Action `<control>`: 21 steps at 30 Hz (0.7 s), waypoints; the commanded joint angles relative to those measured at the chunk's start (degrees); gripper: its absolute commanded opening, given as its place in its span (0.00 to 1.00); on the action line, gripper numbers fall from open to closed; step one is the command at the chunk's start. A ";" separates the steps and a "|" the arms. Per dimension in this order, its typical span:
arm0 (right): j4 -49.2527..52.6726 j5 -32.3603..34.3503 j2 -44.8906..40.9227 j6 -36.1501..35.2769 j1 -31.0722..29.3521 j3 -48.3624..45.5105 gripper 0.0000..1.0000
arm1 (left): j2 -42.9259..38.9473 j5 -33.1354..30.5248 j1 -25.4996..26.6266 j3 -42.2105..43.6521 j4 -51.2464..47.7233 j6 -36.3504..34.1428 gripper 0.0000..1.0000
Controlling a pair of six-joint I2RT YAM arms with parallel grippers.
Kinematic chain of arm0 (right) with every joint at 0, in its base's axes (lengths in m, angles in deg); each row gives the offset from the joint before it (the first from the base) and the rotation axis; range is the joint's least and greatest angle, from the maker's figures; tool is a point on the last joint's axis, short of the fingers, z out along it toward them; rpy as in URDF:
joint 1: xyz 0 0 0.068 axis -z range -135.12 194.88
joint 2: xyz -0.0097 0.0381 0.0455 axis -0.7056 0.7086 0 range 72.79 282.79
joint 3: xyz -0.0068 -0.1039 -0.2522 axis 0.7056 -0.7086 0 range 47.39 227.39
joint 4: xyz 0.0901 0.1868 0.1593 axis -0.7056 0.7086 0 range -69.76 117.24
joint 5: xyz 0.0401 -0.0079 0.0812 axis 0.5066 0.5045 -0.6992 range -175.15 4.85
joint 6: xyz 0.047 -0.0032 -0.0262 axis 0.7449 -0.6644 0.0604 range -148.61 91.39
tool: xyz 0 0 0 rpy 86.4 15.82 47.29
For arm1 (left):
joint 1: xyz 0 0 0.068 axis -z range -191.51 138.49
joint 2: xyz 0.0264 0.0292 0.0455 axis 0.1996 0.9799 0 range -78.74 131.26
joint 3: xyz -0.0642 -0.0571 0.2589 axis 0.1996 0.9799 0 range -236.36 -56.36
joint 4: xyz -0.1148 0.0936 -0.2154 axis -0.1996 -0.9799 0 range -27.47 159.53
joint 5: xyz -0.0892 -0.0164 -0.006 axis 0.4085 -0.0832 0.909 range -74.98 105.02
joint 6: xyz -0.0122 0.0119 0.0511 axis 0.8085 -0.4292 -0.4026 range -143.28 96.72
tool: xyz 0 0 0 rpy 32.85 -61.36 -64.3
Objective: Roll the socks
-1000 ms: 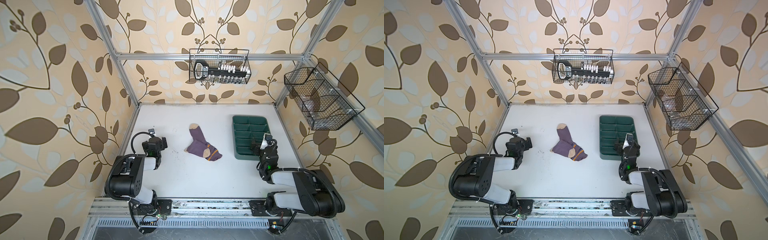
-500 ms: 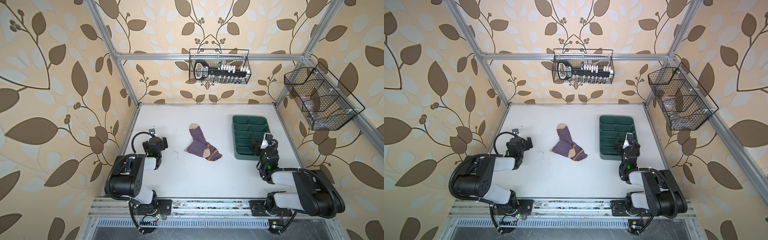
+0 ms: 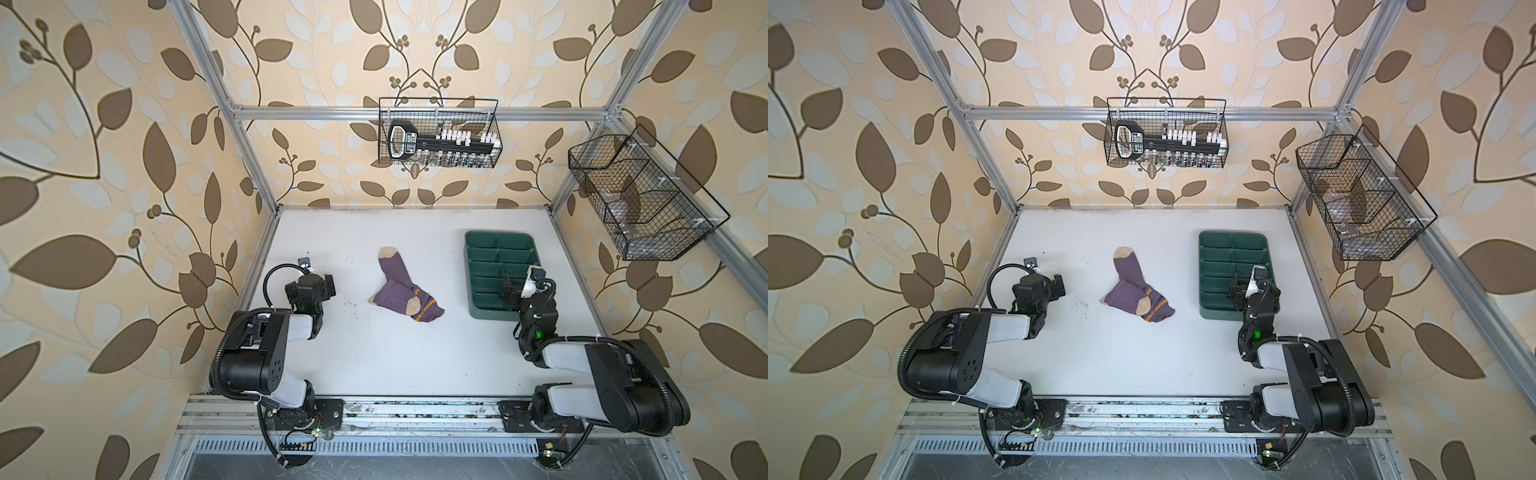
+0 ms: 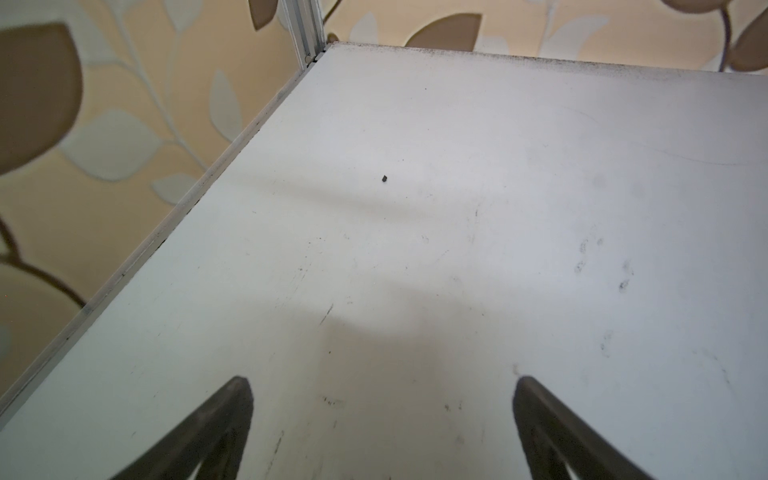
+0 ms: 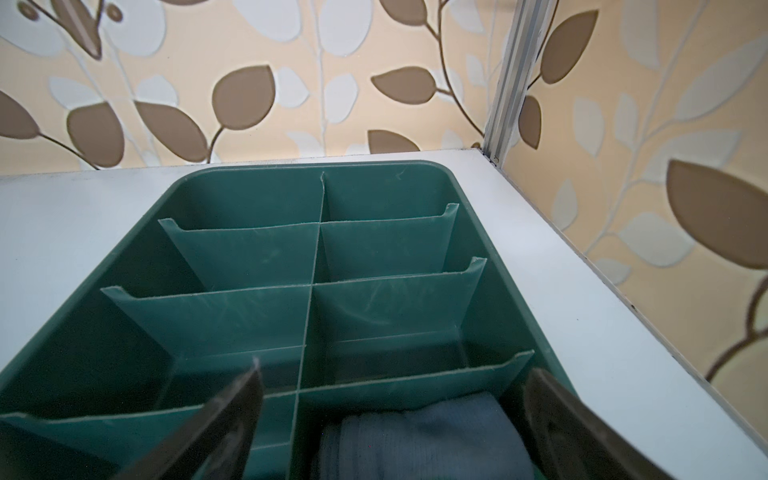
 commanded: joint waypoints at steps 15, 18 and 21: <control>10.27 -2.47 -5.10 -1.78 0.07 4.43 1.00 | -4.49 -6.78 2.18 -6.13 -10.86 0.59 0.99; 25.29 -5.39 -14.02 -1.88 -0.01 11.36 1.00 | -13.43 -11.32 4.36 -8.02 -16.36 -0.90 0.99; 26.14 -12.25 -24.25 1.34 0.37 11.56 1.00 | -23.38 -13.30 4.43 -8.73 -19.02 1.95 0.99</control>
